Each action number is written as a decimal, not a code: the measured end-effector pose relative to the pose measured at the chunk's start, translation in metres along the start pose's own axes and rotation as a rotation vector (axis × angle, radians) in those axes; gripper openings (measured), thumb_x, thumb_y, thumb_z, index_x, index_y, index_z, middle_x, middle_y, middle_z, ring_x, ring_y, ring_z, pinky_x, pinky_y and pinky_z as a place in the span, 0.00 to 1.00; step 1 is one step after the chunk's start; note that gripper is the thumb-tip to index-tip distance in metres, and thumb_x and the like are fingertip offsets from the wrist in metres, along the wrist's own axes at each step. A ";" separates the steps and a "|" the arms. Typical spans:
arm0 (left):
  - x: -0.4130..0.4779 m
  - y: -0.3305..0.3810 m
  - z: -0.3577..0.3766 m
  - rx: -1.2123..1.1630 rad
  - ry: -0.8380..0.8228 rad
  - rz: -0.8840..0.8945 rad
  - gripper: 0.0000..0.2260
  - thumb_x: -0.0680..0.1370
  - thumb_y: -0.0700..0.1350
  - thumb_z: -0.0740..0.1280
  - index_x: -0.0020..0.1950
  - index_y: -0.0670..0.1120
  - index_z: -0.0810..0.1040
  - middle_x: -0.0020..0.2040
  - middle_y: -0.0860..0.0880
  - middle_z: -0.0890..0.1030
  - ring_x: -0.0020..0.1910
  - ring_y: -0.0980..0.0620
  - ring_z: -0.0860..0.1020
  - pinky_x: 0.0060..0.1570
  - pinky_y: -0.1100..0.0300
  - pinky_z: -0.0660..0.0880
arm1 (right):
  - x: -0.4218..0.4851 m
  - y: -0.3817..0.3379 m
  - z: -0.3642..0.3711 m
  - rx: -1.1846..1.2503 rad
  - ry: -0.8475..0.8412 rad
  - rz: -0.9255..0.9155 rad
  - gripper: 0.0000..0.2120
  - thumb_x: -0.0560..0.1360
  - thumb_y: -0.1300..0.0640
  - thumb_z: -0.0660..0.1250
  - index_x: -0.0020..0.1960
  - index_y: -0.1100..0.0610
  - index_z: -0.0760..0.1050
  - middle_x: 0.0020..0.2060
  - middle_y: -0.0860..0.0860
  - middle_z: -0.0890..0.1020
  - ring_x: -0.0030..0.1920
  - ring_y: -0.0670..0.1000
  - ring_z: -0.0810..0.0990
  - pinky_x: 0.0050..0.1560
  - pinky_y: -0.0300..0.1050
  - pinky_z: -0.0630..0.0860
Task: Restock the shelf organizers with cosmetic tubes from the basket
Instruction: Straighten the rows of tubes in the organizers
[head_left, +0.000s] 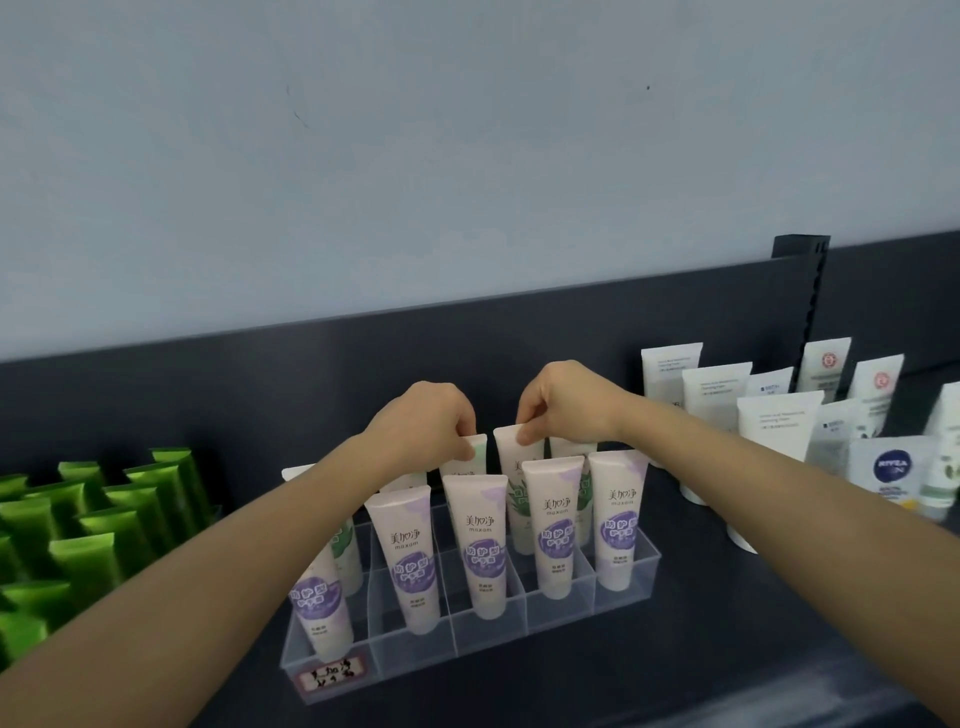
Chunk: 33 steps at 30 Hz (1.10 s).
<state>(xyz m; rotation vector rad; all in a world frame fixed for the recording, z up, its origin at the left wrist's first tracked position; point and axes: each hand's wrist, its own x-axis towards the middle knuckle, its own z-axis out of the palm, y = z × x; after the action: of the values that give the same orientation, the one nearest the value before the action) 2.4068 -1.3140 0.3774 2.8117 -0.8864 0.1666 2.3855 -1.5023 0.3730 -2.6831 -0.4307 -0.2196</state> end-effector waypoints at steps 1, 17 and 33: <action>0.000 0.000 0.000 -0.001 0.005 0.000 0.05 0.74 0.44 0.70 0.49 0.46 0.82 0.46 0.50 0.82 0.44 0.53 0.80 0.48 0.54 0.80 | 0.000 0.001 0.001 0.012 0.012 0.004 0.04 0.72 0.56 0.72 0.45 0.56 0.83 0.37 0.43 0.80 0.40 0.43 0.80 0.44 0.35 0.73; 0.001 -0.003 -0.003 -0.002 0.040 -0.006 0.06 0.75 0.44 0.70 0.50 0.46 0.83 0.47 0.52 0.81 0.44 0.54 0.79 0.47 0.59 0.77 | 0.000 -0.003 0.003 -0.022 0.002 -0.021 0.06 0.73 0.56 0.71 0.48 0.56 0.83 0.41 0.45 0.81 0.43 0.45 0.81 0.49 0.40 0.78; 0.001 -0.002 -0.007 -0.003 0.008 -0.026 0.05 0.74 0.45 0.71 0.49 0.47 0.82 0.46 0.52 0.81 0.44 0.54 0.80 0.48 0.57 0.79 | -0.009 0.014 -0.029 0.016 -0.013 0.014 0.11 0.73 0.50 0.70 0.53 0.53 0.81 0.46 0.45 0.82 0.47 0.43 0.80 0.50 0.37 0.75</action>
<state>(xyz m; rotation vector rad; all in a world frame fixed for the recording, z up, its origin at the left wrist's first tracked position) 2.4084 -1.3111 0.3839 2.8164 -0.8480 0.1723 2.3790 -1.5287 0.3917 -2.6721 -0.4163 -0.1940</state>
